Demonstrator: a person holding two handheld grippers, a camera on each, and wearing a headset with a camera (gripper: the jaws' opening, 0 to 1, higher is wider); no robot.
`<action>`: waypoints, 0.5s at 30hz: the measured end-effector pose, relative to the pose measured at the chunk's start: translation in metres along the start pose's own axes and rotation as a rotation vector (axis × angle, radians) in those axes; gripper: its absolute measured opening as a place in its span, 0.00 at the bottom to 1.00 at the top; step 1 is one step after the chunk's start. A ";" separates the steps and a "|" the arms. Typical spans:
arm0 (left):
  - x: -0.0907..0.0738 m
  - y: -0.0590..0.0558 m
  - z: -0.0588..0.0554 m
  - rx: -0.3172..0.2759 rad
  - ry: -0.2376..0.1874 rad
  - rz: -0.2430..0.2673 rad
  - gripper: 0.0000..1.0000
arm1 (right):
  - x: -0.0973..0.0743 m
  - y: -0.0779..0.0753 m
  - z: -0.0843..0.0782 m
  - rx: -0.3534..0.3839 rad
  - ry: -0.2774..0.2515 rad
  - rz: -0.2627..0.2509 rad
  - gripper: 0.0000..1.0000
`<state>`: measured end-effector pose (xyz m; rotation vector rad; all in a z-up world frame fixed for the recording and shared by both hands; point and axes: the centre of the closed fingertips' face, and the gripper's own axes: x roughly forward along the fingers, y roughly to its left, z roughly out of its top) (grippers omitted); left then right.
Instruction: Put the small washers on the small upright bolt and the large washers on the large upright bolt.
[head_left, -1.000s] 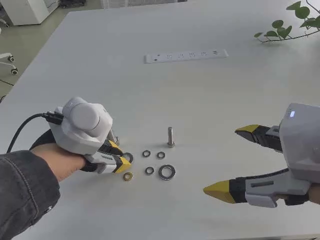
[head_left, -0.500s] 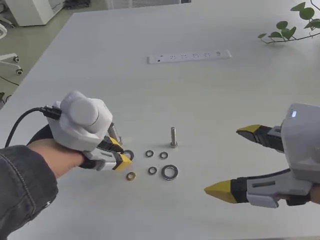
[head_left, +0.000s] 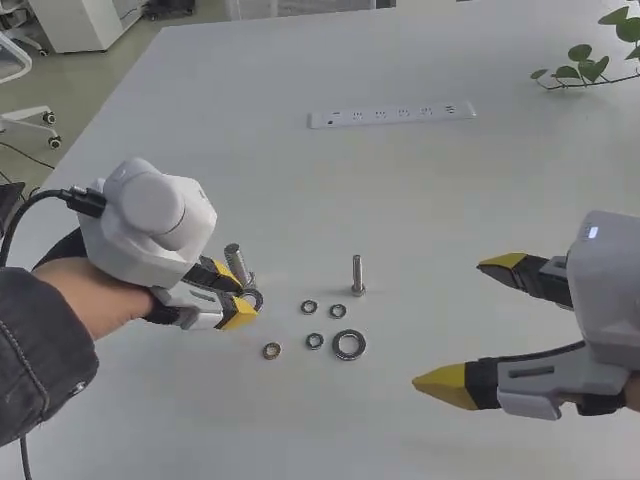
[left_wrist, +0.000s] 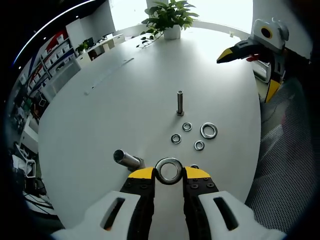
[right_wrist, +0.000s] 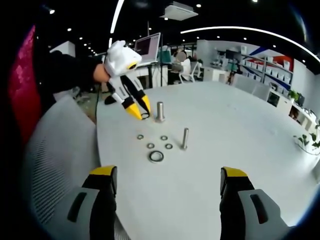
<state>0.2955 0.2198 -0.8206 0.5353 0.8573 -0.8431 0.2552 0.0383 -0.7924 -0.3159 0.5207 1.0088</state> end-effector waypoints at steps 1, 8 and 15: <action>-0.003 0.000 0.001 0.003 -0.001 0.001 0.19 | 0.000 0.000 0.000 0.000 -0.001 0.001 0.86; -0.018 0.008 0.005 0.007 -0.004 0.011 0.19 | 0.001 -0.001 0.002 -0.003 -0.004 0.002 0.86; -0.029 0.019 0.013 0.010 -0.015 0.025 0.19 | 0.001 -0.001 0.001 -0.003 -0.003 0.004 0.86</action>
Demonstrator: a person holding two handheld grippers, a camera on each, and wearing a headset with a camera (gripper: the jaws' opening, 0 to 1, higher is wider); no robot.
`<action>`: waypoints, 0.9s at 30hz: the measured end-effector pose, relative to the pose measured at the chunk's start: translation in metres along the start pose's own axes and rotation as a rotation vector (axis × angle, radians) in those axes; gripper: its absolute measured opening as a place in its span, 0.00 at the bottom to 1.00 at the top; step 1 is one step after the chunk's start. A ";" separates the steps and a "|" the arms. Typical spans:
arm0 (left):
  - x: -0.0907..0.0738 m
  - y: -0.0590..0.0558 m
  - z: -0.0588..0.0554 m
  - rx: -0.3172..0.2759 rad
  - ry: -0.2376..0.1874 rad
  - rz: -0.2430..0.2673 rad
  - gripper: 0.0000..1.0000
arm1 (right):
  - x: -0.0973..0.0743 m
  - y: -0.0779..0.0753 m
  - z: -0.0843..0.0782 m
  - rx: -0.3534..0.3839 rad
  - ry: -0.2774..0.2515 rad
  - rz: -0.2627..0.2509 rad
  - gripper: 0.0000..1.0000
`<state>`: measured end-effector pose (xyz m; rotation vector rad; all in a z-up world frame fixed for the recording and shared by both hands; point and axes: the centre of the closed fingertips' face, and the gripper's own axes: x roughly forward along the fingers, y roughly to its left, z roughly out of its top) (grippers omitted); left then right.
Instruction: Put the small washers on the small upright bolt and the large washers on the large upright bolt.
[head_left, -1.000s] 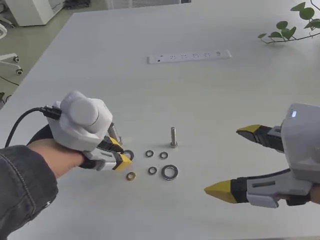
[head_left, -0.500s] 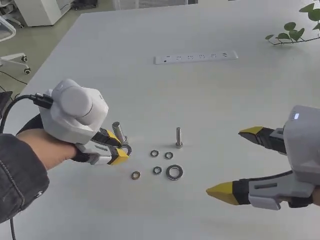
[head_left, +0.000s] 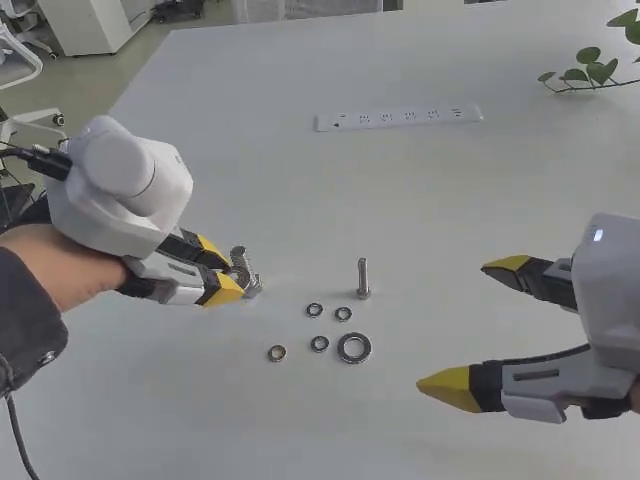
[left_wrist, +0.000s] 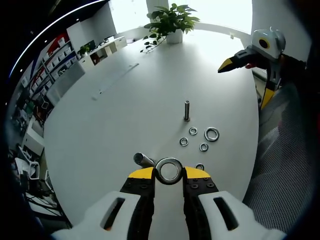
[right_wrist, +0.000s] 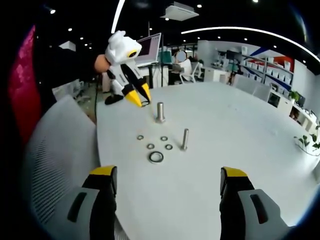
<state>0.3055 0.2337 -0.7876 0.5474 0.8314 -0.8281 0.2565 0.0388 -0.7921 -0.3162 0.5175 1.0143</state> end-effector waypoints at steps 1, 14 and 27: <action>-0.001 0.003 0.000 0.001 0.001 0.005 0.19 | 0.000 0.000 0.000 0.000 0.000 0.000 0.86; -0.004 0.026 0.009 -0.009 -0.015 0.033 0.19 | -0.002 0.001 -0.003 0.000 0.007 -0.006 0.86; 0.015 0.035 0.010 -0.010 0.008 0.017 0.19 | -0.005 -0.001 -0.008 0.018 0.010 -0.021 0.86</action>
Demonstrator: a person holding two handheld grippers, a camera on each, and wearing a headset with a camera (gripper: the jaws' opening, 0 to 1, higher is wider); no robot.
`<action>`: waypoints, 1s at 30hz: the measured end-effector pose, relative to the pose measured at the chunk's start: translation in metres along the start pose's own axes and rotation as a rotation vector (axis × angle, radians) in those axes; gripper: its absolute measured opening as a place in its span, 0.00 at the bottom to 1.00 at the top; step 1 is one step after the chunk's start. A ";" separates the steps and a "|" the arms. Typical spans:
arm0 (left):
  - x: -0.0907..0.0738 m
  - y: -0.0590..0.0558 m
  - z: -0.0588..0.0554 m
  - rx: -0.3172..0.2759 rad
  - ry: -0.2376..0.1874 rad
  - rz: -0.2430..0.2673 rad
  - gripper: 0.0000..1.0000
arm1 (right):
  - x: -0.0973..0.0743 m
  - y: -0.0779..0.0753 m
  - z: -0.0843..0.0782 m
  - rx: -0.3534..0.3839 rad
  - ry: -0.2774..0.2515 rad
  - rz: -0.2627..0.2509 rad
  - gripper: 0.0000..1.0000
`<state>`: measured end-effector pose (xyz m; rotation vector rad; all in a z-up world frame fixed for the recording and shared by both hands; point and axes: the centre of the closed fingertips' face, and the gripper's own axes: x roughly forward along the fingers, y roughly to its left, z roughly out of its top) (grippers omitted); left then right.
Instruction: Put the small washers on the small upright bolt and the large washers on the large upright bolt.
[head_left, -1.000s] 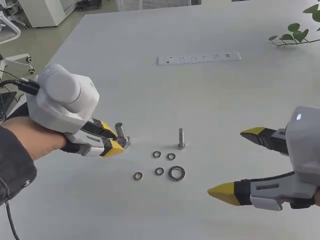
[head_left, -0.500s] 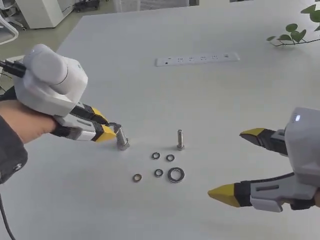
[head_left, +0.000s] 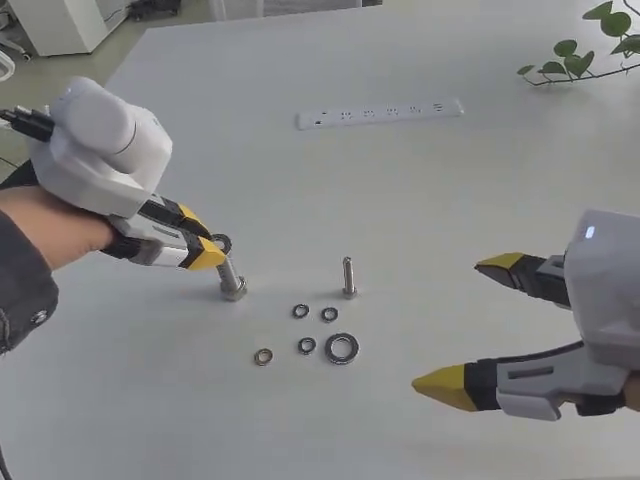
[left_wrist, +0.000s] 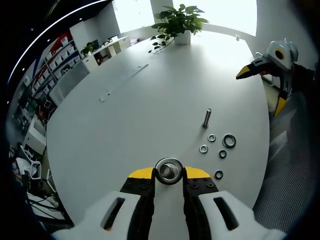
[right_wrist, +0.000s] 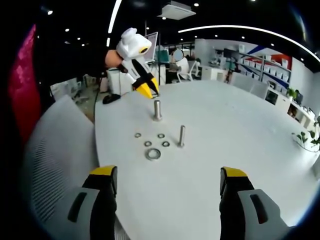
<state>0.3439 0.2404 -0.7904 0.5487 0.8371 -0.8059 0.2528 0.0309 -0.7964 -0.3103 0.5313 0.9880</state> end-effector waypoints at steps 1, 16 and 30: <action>0.001 0.000 0.000 0.000 0.002 -0.001 0.19 | 0.000 0.000 0.000 0.001 0.000 -0.001 0.86; 0.010 0.001 -0.005 0.003 0.035 -0.012 0.19 | -0.001 -0.001 -0.003 0.011 0.003 -0.001 0.86; 0.017 0.001 -0.007 0.007 0.058 -0.023 0.19 | -0.003 -0.004 -0.006 0.023 0.007 -0.005 0.85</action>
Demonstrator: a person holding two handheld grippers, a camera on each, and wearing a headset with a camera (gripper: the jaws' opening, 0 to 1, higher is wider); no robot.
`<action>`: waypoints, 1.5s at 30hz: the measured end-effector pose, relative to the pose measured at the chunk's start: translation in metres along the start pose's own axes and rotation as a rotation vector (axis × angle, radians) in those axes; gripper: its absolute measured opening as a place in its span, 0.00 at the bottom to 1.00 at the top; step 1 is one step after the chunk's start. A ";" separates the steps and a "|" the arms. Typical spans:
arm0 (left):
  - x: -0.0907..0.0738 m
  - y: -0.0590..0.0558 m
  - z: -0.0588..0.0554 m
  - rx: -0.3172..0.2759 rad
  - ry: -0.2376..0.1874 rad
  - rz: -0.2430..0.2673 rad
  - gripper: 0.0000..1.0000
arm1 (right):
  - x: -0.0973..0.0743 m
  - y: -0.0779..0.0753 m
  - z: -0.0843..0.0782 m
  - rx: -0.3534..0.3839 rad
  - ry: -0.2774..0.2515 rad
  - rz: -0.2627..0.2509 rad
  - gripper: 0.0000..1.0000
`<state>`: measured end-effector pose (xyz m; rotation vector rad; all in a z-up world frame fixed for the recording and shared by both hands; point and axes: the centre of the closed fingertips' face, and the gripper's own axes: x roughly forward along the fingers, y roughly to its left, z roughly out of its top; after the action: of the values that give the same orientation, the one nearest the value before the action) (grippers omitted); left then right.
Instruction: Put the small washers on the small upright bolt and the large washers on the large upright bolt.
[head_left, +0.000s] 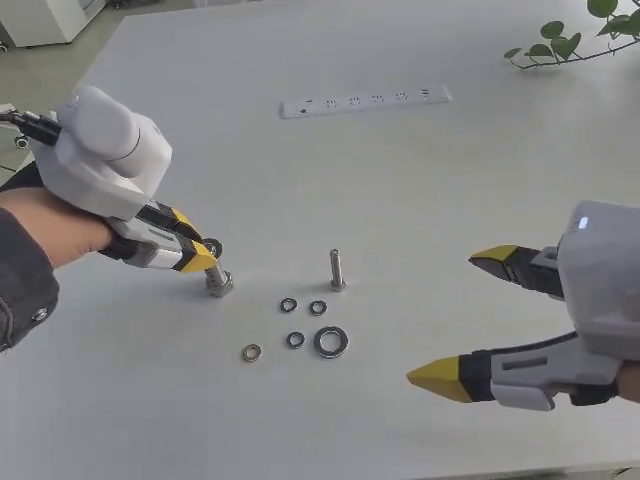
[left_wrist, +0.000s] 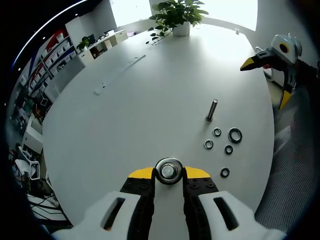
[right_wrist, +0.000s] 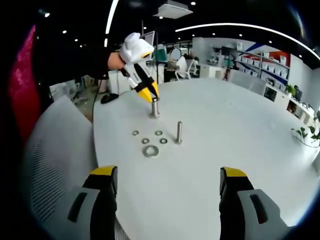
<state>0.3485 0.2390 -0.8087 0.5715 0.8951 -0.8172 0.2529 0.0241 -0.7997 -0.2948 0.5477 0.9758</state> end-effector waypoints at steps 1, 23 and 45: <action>0.001 0.000 0.000 0.000 0.001 -0.001 0.19 | 0.000 0.000 0.000 0.001 0.000 0.000 0.85; 0.021 0.001 -0.012 -0.001 0.034 -0.026 0.19 | 0.002 -0.005 -0.008 0.021 0.010 -0.002 0.85; 0.038 -0.002 -0.021 0.023 0.067 -0.050 0.19 | 0.005 -0.001 -0.017 0.041 0.026 0.000 0.85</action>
<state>0.3511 0.2387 -0.8521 0.6010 0.9653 -0.8586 0.2512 0.0191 -0.8170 -0.2712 0.5911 0.9603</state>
